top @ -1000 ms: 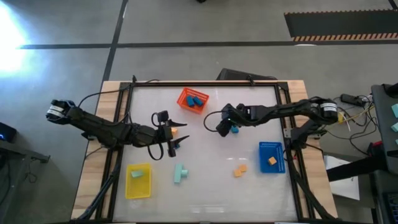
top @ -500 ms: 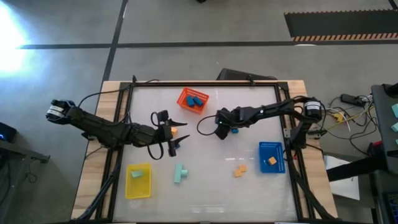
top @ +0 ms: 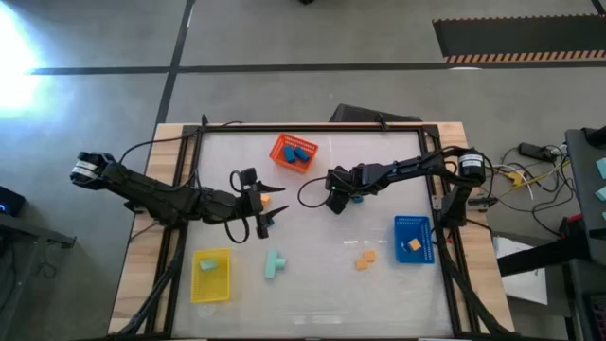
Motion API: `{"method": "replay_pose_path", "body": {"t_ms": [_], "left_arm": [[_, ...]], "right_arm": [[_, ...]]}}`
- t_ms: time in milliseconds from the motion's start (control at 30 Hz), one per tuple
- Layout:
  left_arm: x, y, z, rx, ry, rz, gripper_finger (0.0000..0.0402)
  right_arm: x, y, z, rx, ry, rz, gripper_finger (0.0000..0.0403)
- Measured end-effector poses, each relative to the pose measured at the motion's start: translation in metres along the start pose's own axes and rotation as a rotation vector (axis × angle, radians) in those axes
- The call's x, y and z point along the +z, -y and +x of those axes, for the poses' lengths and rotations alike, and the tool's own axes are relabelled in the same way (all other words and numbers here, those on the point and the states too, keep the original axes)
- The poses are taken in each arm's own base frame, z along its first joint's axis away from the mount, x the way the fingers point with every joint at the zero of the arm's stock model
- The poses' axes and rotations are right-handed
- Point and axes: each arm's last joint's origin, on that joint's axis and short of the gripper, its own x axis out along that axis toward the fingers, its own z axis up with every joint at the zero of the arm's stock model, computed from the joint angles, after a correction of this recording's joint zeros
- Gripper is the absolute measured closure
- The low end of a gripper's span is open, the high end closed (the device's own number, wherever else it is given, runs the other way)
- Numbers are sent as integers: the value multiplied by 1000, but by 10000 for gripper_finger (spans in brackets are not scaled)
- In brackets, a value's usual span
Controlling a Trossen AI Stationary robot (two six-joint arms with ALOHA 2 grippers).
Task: Sort & place blocks by color
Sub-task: Put the green block into the yellow bin
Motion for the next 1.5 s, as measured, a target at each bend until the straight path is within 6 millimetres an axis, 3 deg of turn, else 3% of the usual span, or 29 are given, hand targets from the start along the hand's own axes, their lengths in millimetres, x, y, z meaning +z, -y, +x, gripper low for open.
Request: {"method": "replay_pose_path", "body": {"t_ms": [133,400,800,1100,1500], "left_arm": [[1,0,0,2,16,-12,199],[1,0,0,2,20,-65,199],[-19,13,12,-38,38,-128,199],[-18,22,21,-88,120,-194,199],[-22,41,47,-121,313,-290,199]], "right_arm": [[0,0,0,-1,1,-6,288],[1,-5,-11,28,61,-61,288],[7,-50,-90,316,568,-266,288],[-18,-57,-149,505,970,-371,288],[-41,-49,-155,758,1290,-387,288]]}}
